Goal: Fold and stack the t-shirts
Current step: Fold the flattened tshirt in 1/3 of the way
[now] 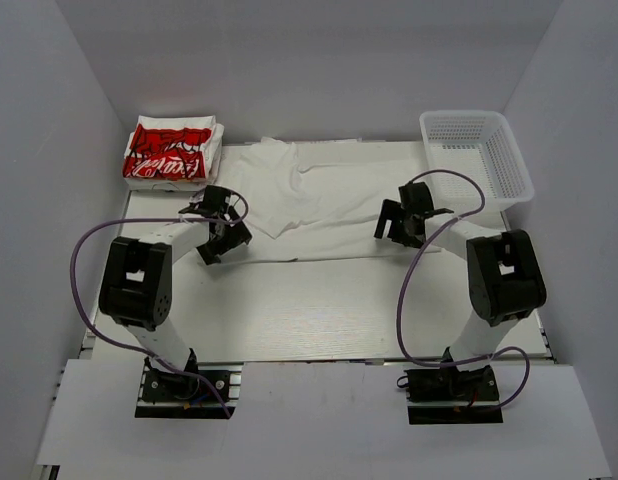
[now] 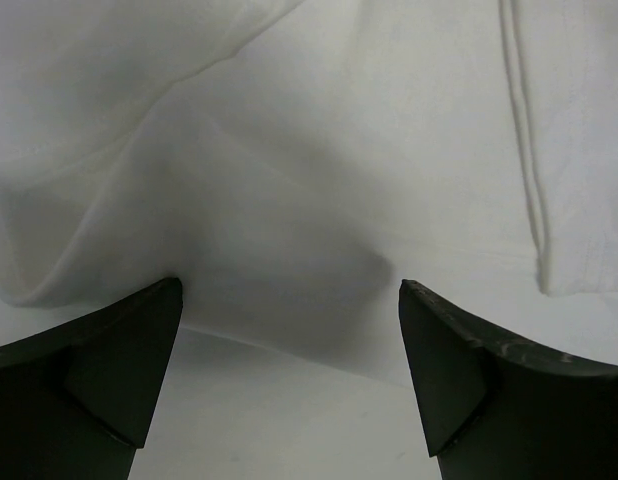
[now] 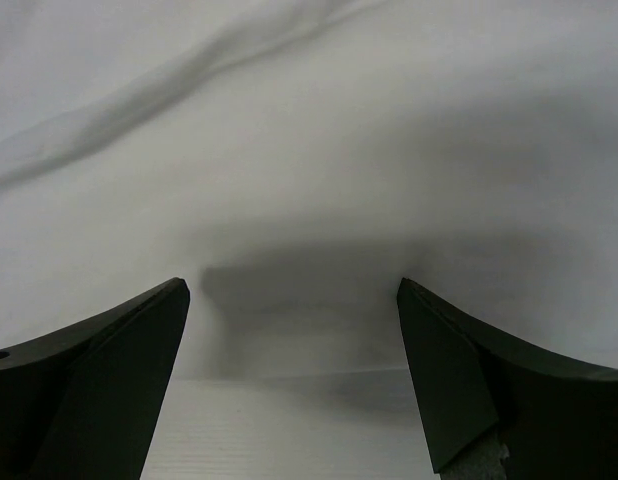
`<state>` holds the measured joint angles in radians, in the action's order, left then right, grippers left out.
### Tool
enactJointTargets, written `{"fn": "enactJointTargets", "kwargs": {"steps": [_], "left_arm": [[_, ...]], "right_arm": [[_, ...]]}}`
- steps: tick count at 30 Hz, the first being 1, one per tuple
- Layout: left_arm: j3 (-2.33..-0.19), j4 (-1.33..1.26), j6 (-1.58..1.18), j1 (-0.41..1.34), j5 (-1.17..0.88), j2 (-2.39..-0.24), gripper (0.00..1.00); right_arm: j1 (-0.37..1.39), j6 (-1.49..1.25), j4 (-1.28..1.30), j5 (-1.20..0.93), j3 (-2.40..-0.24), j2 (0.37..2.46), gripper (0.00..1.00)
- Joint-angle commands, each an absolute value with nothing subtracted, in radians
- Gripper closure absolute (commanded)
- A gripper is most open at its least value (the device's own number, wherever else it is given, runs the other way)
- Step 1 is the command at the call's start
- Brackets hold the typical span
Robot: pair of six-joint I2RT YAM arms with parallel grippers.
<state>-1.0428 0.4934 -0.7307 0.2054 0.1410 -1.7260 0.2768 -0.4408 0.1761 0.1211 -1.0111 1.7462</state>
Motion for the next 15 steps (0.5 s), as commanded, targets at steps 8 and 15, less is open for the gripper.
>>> {"fn": "enactJointTargets", "kwargs": {"steps": [8, 15], "left_arm": [[-0.628, 0.681, -0.865, 0.212, 0.172, -1.338, 0.0], [-0.529, 0.75, -0.917, 0.221, 0.013, -0.913, 0.0]], "right_arm": [[0.316, -0.532, 0.144, -0.06, -0.614, 1.43, 0.1], [0.364, -0.505, 0.236, -0.034, -0.488, 1.099, 0.1]]}}
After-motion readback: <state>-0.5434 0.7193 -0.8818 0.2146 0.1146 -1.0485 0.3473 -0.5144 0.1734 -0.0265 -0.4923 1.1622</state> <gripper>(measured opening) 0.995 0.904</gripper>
